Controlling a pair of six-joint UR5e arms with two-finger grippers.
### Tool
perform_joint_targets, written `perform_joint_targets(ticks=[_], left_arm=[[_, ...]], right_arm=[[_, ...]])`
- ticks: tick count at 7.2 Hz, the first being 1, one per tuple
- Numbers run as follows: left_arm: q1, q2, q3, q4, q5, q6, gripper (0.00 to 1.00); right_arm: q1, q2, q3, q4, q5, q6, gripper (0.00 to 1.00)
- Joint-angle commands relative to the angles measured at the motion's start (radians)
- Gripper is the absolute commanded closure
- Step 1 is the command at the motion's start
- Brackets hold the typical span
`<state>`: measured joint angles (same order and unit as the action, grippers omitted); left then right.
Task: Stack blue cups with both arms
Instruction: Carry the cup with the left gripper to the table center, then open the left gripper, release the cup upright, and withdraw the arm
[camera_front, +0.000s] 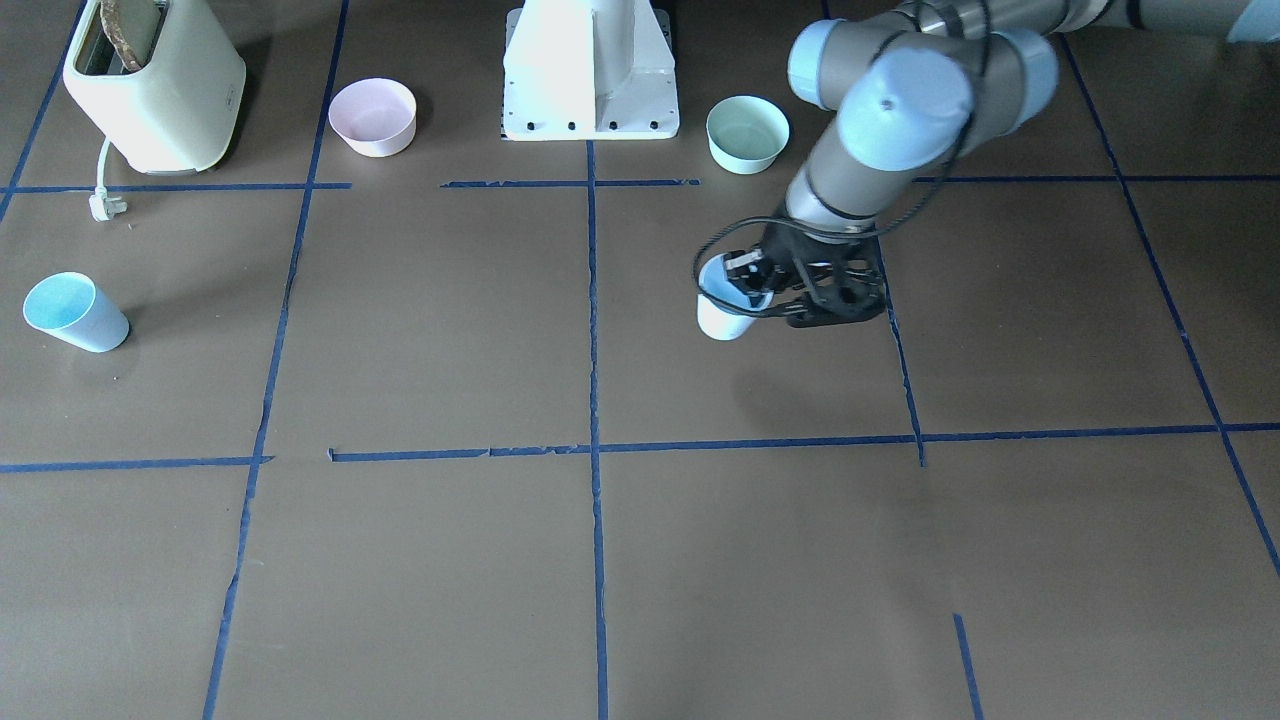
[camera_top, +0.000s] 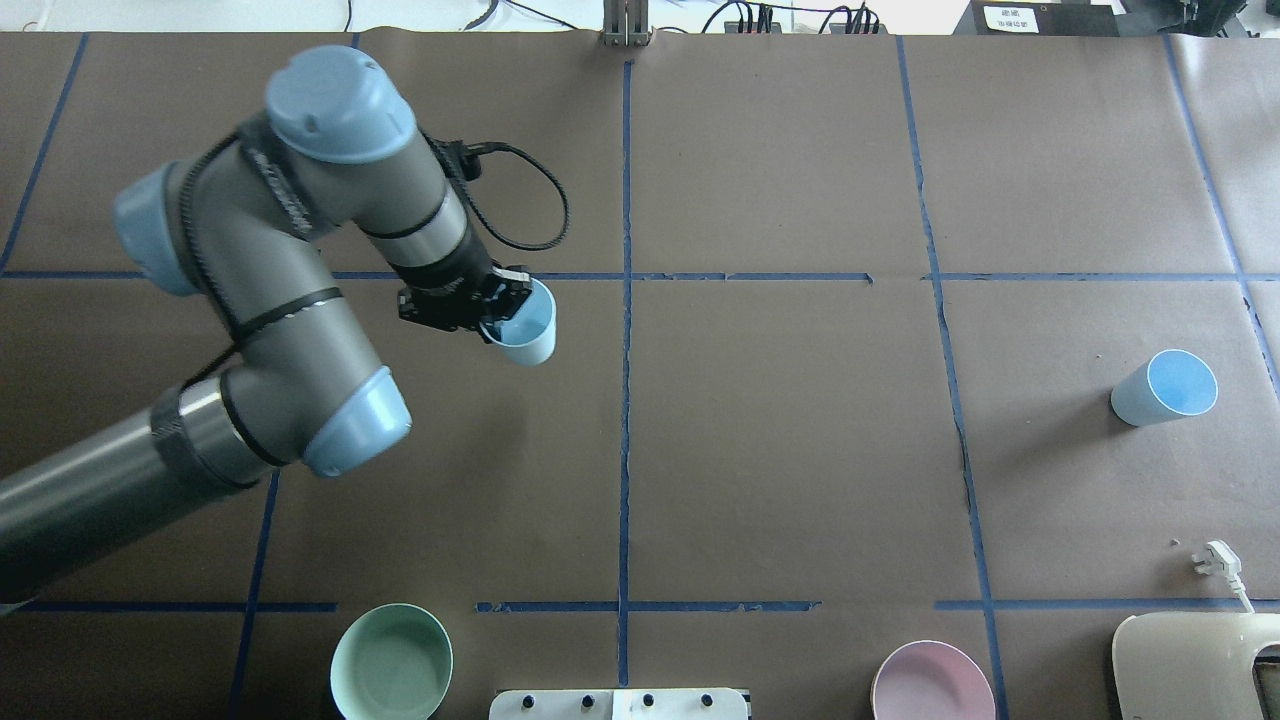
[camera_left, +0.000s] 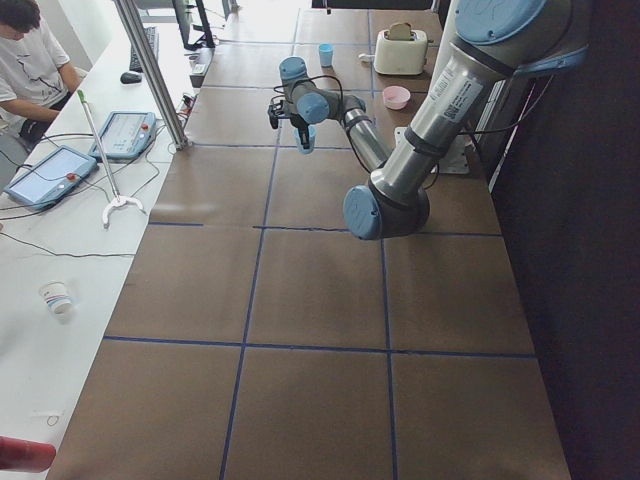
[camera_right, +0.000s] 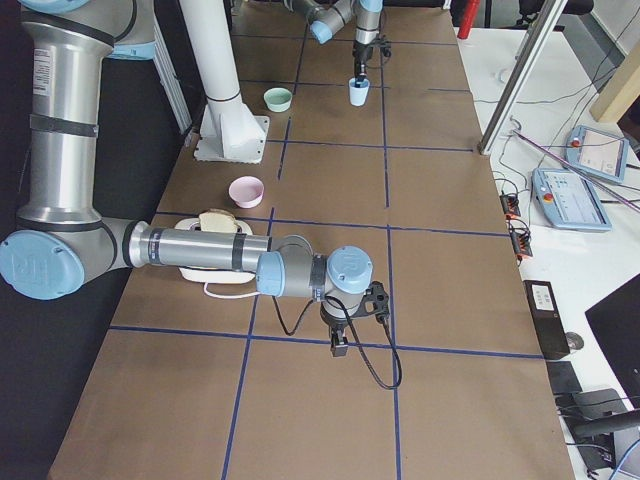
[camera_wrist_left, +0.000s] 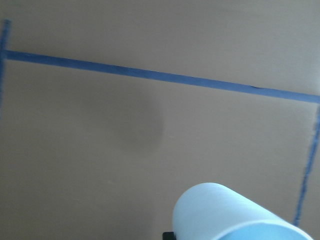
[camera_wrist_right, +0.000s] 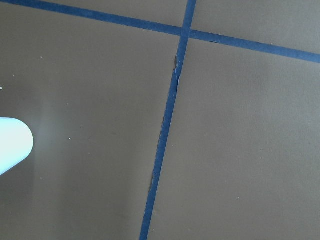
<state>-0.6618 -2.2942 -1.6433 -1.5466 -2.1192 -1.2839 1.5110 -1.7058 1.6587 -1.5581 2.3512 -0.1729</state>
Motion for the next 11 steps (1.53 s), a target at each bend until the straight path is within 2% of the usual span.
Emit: perform_joint_targets(ticks=[1, 2, 3, 4, 5, 7, 8, 10, 11], left_arm=[[0.111, -0.117, 0.161, -0.094, 0.088, -0.086, 0.99], [0.135, -0.117, 0.204, -0.162, 0.134, -0.087, 0.95], [0.137, -0.116, 0.206, -0.167, 0.137, -0.084, 0.78], [0.137, -0.114, 0.206, -0.167, 0.137, -0.084, 0.35], [0.137, -0.111, 0.206, -0.165, 0.139, -0.077, 0.00], [0.084, -0.097, 0.147, -0.126, 0.104, -0.065, 0.00], [0.032, -0.059, 0.070, -0.043, 0.037, 0.039, 0.00], [-0.135, 0.142, -0.163, 0.135, -0.013, 0.406, 0.00], [-0.238, 0.256, -0.234, 0.155, -0.039, 0.590, 0.00]], right_arm=[[0.000, 0.000, 0.000, 0.001, 0.003, 0.001, 0.00], [0.000, 0.000, 0.000, 0.000, 0.004, 0.001, 0.00], [0.000, 0.000, 0.000, 0.000, 0.002, 0.001, 0.00], [0.000, 0.000, 0.000, 0.000, 0.003, 0.001, 0.00], [0.000, 0.000, 0.000, 0.000, 0.004, 0.001, 0.00], [0.000, 0.002, 0.003, 0.003, 0.002, 0.000, 0.00], [0.000, 0.005, 0.003, 0.022, 0.000, 0.003, 0.00], [0.000, 0.006, 0.012, 0.030, 0.002, 0.003, 0.00], [0.000, 0.008, 0.009, 0.029, 0.000, 0.004, 0.00]])
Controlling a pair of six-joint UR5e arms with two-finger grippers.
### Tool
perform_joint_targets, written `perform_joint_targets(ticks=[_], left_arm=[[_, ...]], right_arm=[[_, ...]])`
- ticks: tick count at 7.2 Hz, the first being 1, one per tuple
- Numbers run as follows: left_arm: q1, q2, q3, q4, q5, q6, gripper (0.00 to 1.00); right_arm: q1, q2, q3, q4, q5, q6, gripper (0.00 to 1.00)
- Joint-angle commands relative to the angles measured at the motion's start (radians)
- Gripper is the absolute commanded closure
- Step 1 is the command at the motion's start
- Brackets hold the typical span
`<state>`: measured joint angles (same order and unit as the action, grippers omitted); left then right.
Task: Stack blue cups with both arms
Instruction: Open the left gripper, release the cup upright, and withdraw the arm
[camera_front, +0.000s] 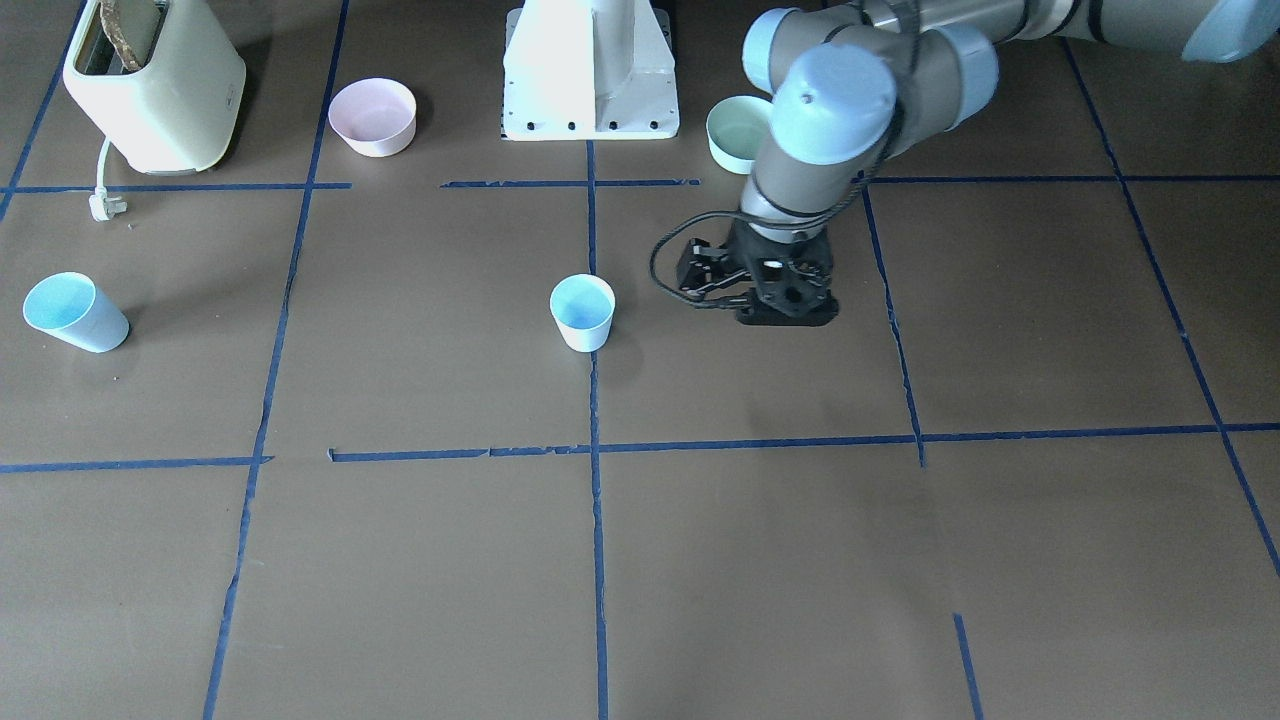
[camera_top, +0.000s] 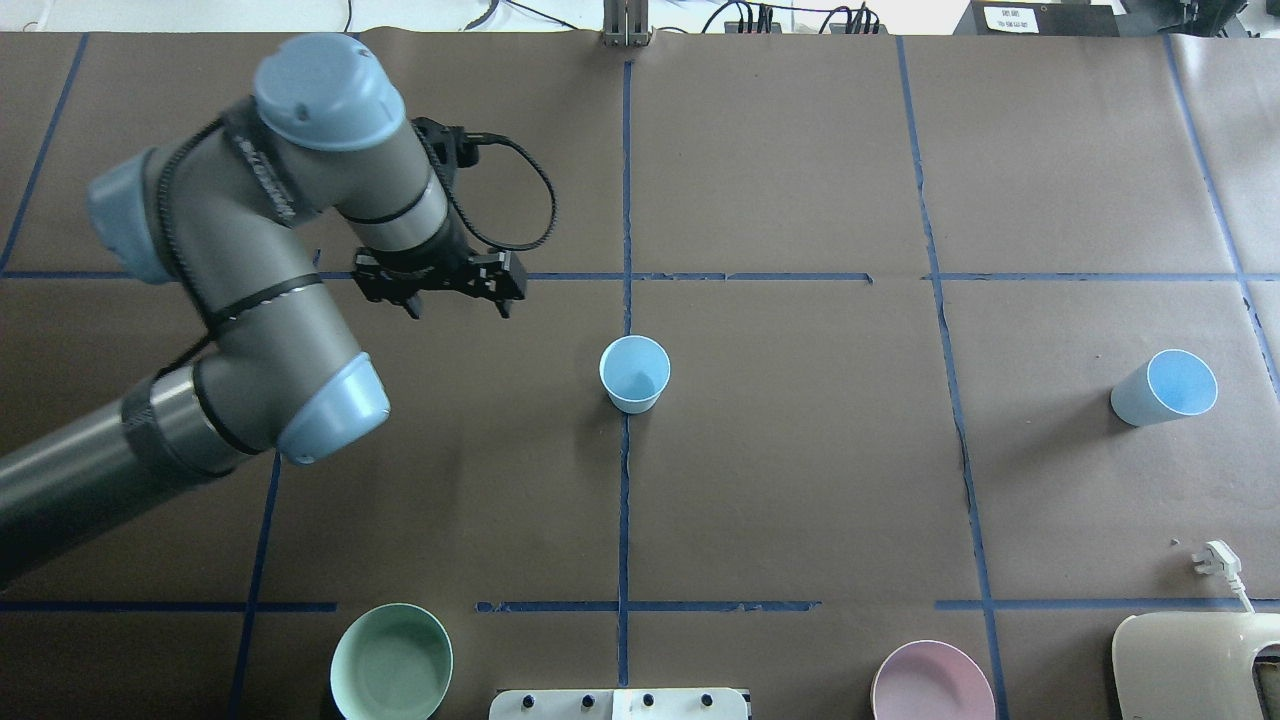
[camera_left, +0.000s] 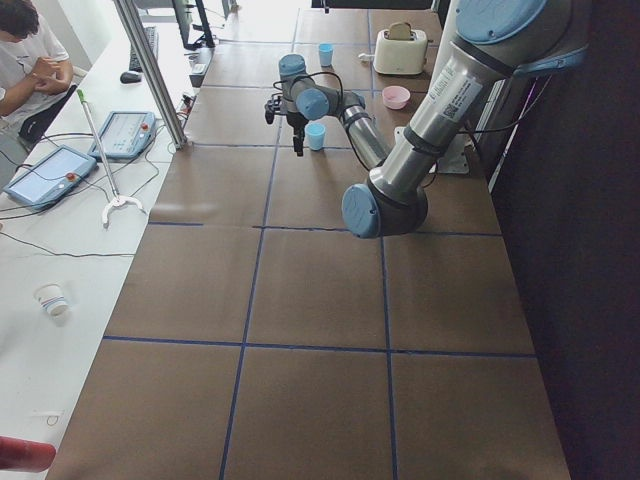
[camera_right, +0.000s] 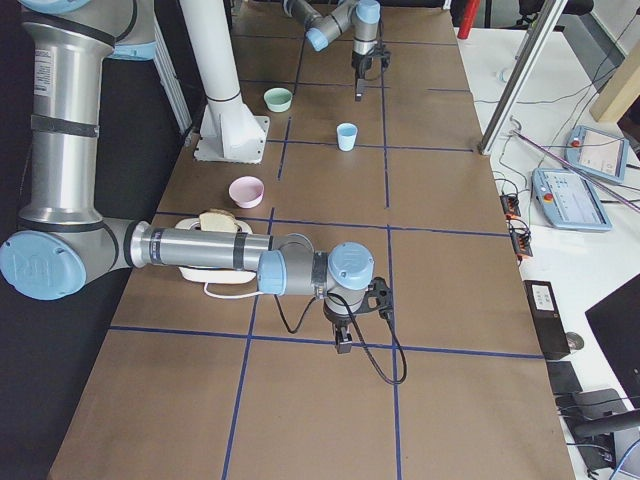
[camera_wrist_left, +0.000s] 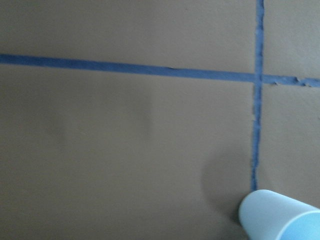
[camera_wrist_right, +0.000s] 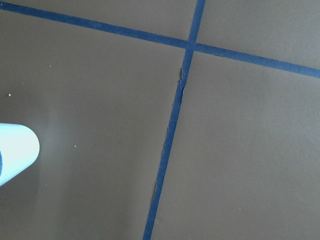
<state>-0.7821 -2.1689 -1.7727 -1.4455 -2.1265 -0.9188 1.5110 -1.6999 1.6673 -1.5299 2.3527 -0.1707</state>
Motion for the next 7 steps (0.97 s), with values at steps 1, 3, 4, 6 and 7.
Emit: perform_joint_targets(ticks=[1, 3, 4, 6, 7], left_arm=[[-0.252, 0.250, -0.117, 0.054, -0.091, 0.455, 0.00], [-0.489, 0.426, -0.061, 0.054, -0.107, 0.885, 0.00], [-0.619, 0.499, -0.030, 0.056, -0.131, 1.013, 0.00], [-0.817, 0.637, 0.059, 0.048, -0.222, 1.255, 0.00], [-0.835, 0.653, 0.049, 0.048, -0.263, 1.253, 0.00]], right_arm=[[0.000, 0.005, 0.000, 0.001, 0.000, 0.010, 0.00], [-0.003, 0.020, 0.006, 0.002, 0.000, 0.052, 0.00], [-0.006, 0.035, 0.006, 0.004, 0.000, 0.086, 0.00], [-0.072, 0.054, 0.072, 0.004, -0.001, 0.286, 0.00], [-0.143, 0.052, 0.122, 0.022, -0.006, 0.424, 0.00]])
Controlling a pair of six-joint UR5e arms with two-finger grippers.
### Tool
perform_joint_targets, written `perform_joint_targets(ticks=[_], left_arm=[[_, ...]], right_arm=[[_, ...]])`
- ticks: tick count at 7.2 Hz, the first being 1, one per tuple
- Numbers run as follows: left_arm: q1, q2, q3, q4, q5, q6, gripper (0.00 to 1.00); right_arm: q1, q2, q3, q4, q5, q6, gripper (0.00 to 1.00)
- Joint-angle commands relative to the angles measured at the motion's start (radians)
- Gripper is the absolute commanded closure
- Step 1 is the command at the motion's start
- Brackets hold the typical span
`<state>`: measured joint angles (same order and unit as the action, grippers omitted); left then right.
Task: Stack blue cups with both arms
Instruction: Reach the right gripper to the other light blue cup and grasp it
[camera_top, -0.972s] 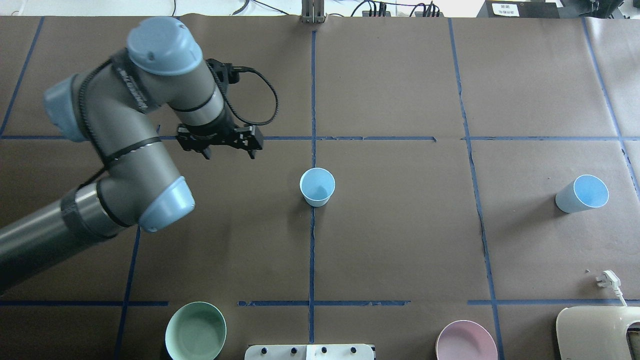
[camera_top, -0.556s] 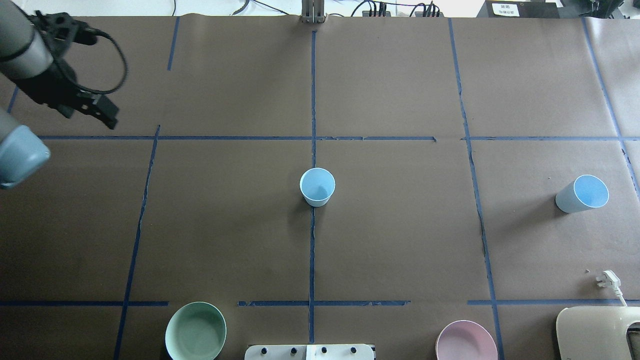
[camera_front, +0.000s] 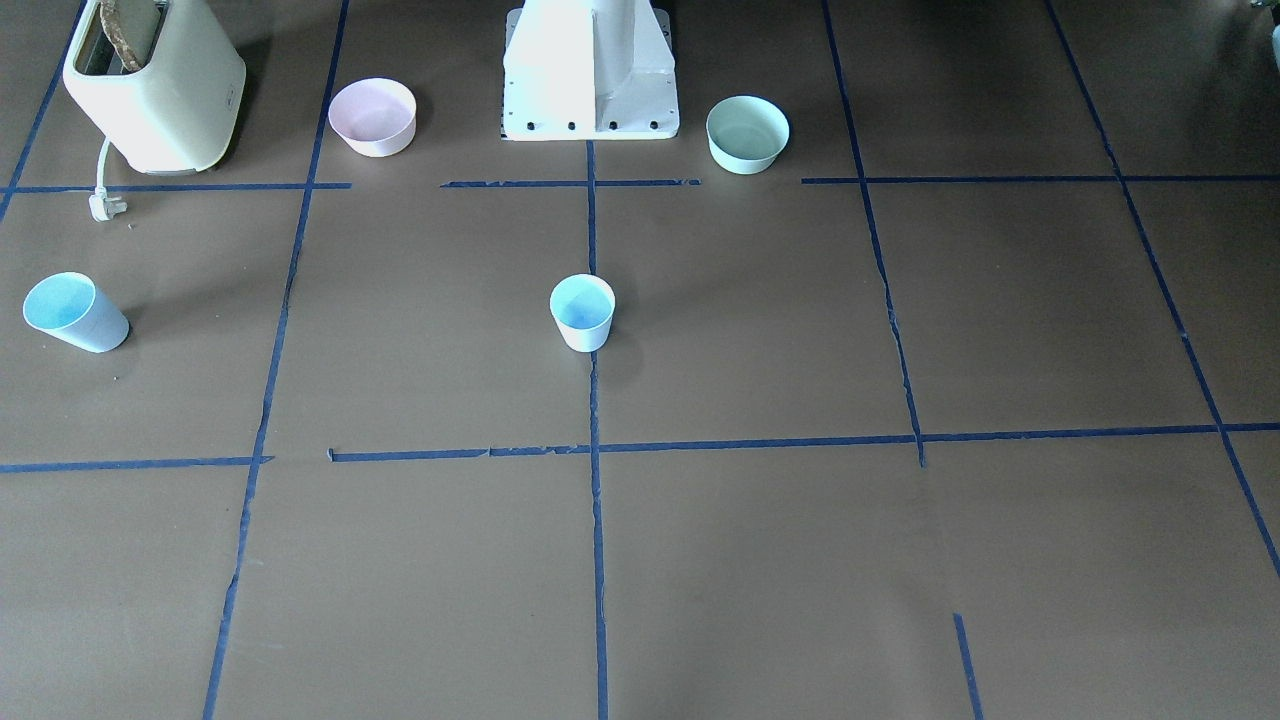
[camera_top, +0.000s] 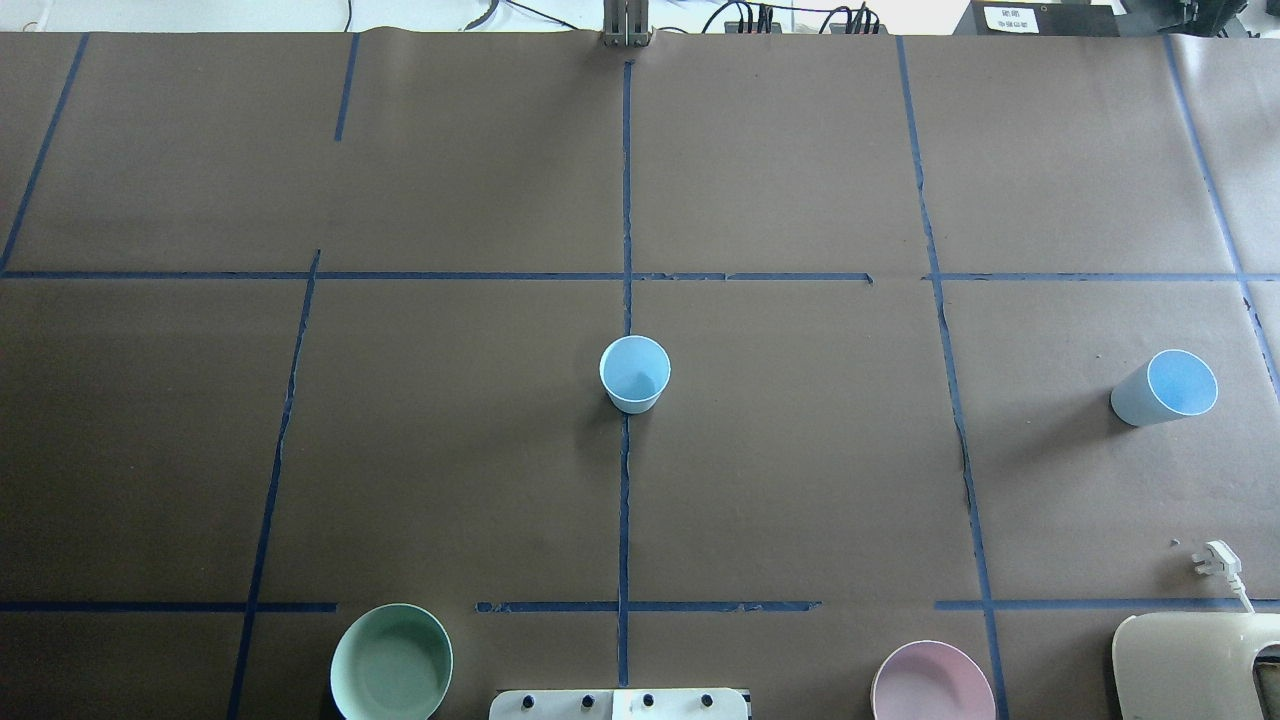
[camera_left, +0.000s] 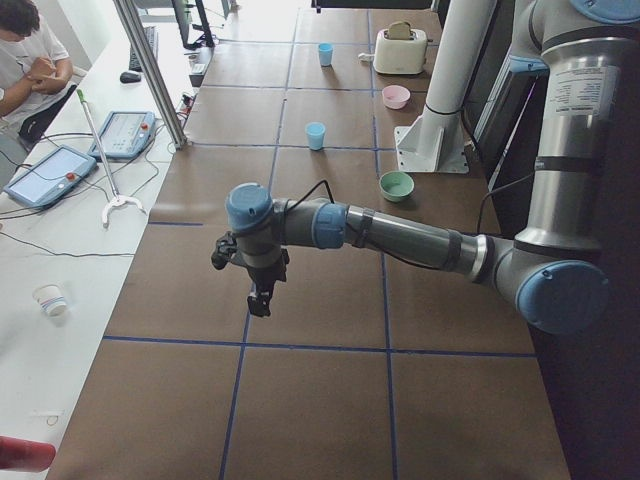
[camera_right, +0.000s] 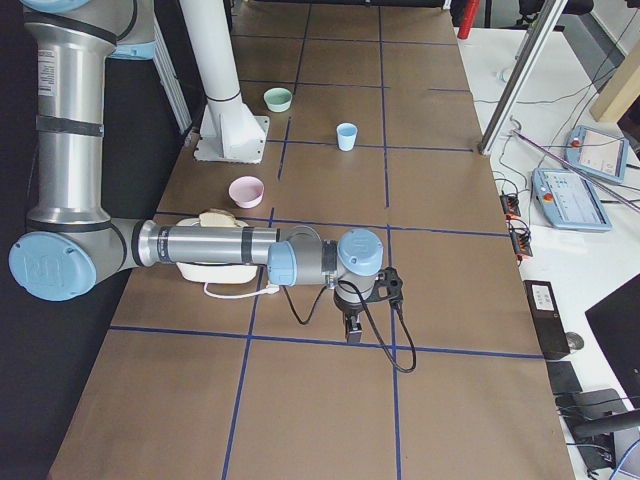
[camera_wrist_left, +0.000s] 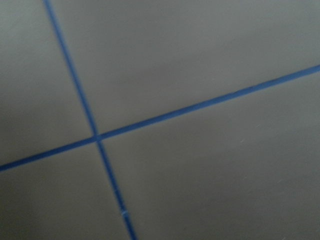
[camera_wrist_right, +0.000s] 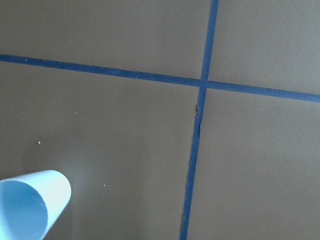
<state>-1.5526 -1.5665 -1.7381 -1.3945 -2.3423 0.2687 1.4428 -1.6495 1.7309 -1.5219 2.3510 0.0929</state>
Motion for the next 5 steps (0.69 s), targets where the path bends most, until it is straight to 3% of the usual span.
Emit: perform_joint_targets(ticks=[1, 3, 5], left_arm=[[-0.064, 0.049, 0.020, -0.006, -0.049, 0.050, 0.00], [-0.064, 0.051, 0.014, -0.006, -0.051, 0.049, 0.00], [-0.064, 0.048, 0.008, -0.006, -0.052, 0.049, 0.00]], right_arm=[[-0.117, -0.033, 0.058, 0.164, -0.004, 0.268, 0.00], [-0.220, -0.065, 0.044, 0.386, -0.042, 0.489, 0.00], [-0.277, -0.100, -0.016, 0.497, -0.082, 0.488, 0.00]])
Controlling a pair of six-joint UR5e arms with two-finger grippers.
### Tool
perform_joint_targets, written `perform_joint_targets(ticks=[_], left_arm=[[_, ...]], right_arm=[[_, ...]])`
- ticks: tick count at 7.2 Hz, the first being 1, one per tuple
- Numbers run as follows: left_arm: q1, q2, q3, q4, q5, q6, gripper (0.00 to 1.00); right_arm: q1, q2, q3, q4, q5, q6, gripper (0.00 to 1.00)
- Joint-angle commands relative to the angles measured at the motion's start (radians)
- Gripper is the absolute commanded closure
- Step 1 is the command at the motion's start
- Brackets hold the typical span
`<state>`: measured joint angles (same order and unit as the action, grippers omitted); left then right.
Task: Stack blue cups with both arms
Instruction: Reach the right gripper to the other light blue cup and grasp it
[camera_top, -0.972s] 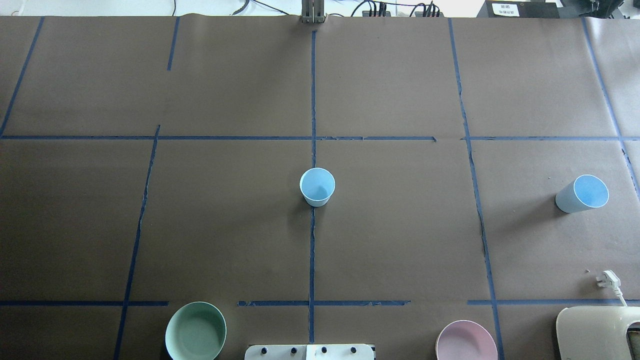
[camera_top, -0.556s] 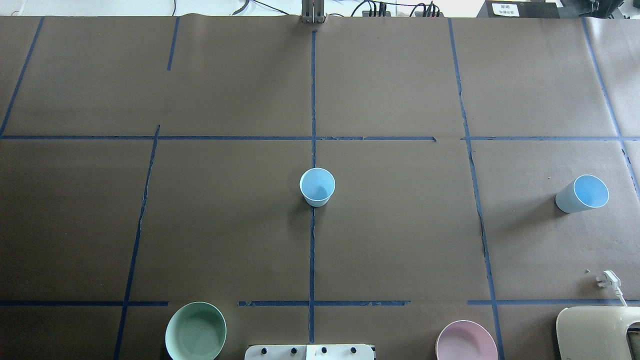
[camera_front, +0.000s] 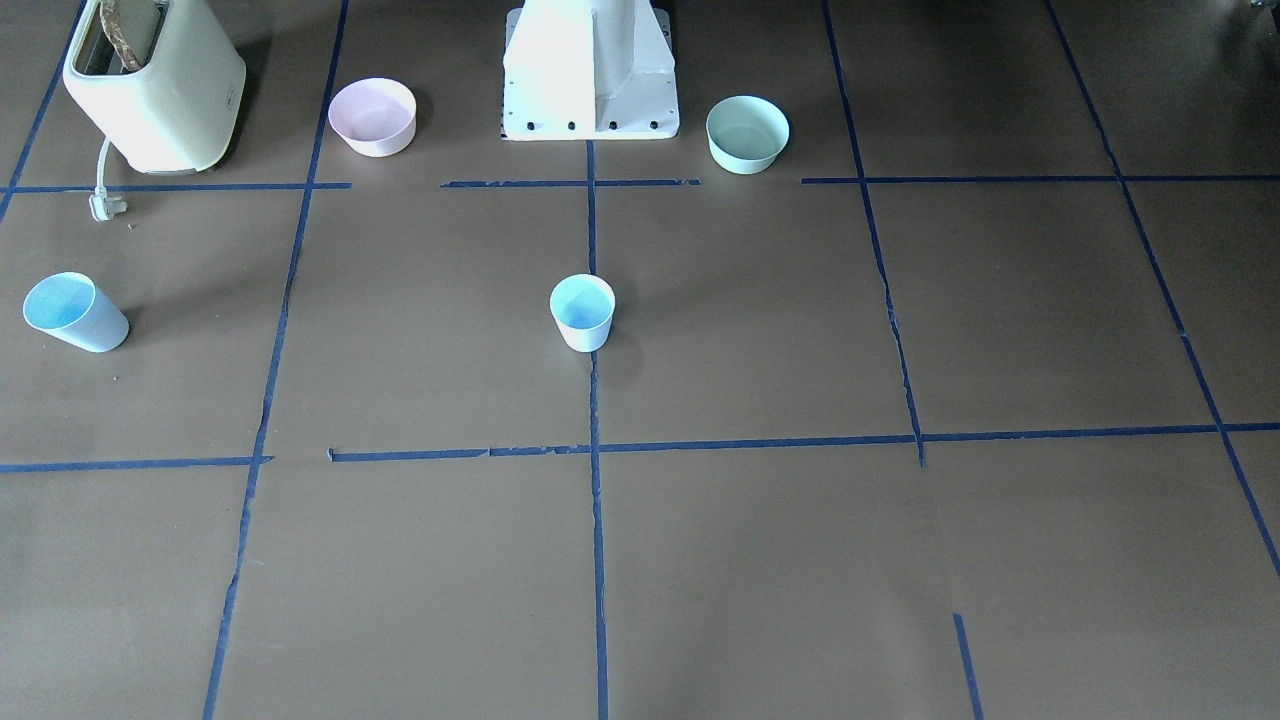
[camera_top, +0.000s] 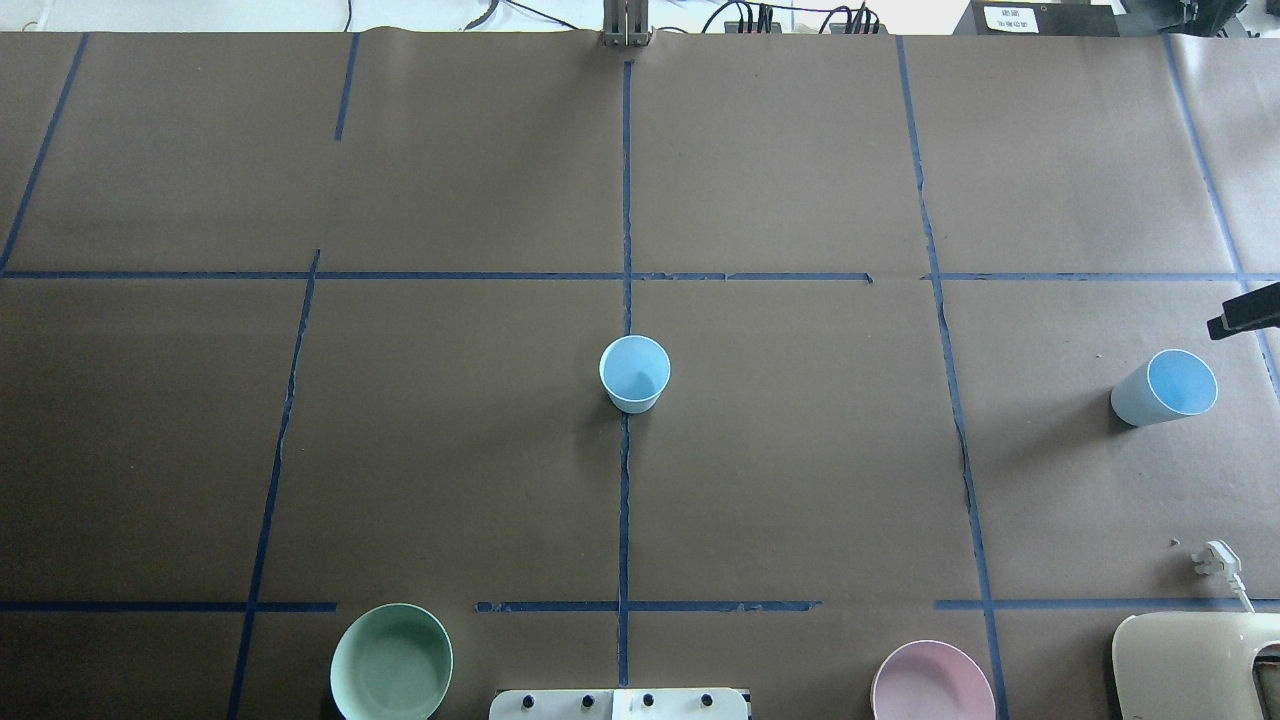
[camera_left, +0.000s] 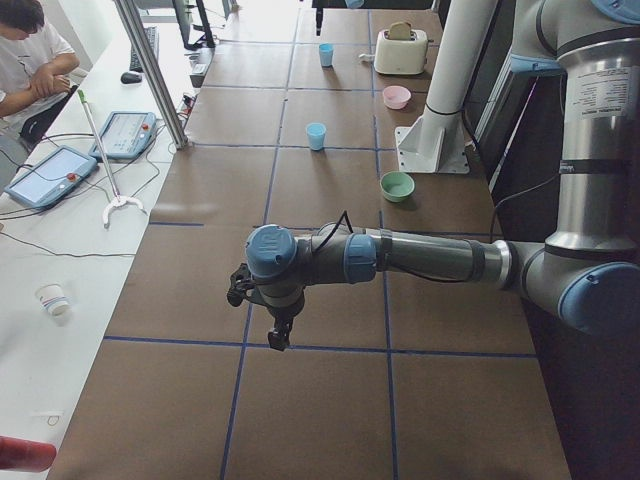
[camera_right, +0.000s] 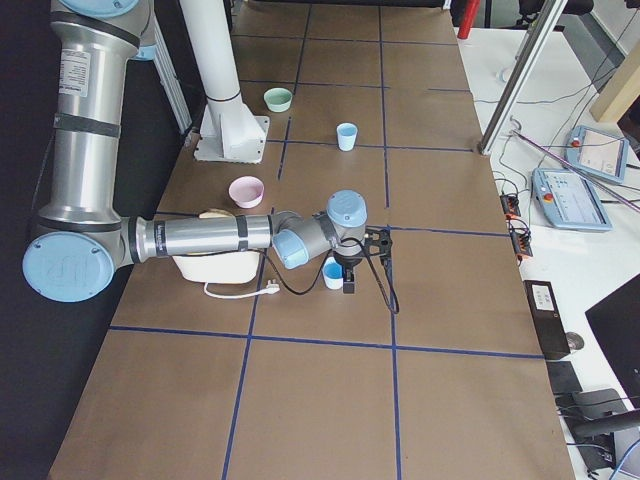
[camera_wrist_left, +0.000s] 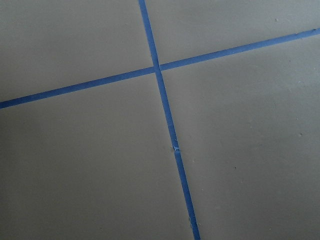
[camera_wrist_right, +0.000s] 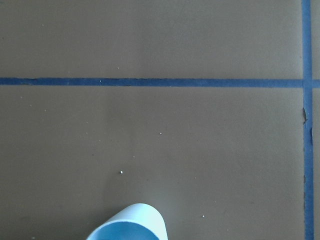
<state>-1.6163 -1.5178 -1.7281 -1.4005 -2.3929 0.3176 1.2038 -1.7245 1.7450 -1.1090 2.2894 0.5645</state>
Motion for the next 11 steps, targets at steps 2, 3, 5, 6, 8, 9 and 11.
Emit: perform_joint_targets(ticks=[2, 3, 5, 6, 8, 9, 11], left_arm=[[-0.001, -0.001, -0.002, 0.000, -0.021, 0.000, 0.00], [-0.001, 0.001, -0.002, 0.000, -0.022, 0.000, 0.00], [-0.002, 0.005, -0.001, 0.000, -0.022, 0.003, 0.00], [-0.002, 0.005, 0.002, 0.000, -0.022, 0.001, 0.00], [-0.002, 0.005, 0.010, 0.000, -0.020, 0.000, 0.00], [-0.001, 0.005, 0.005, 0.000, -0.020, -0.002, 0.00], [-0.001, 0.005, 0.024, 0.000, -0.017, -0.003, 0.00]], right_arm=[[-0.082, -0.041, -0.051, 0.092, -0.042, 0.017, 0.00], [-0.096, -0.041, -0.058, 0.092, -0.042, 0.017, 0.01], [-0.115, -0.029, -0.091, 0.092, -0.039, 0.020, 0.29], [-0.115, -0.020, -0.091, 0.094, -0.037, 0.021, 0.76], [-0.113, 0.000, -0.070, 0.092, -0.033, 0.049, 1.00], [-0.115, 0.040, -0.061, 0.086, -0.024, 0.137, 1.00], [-0.153, 0.144, -0.007, 0.007, -0.018, 0.285, 1.00]])
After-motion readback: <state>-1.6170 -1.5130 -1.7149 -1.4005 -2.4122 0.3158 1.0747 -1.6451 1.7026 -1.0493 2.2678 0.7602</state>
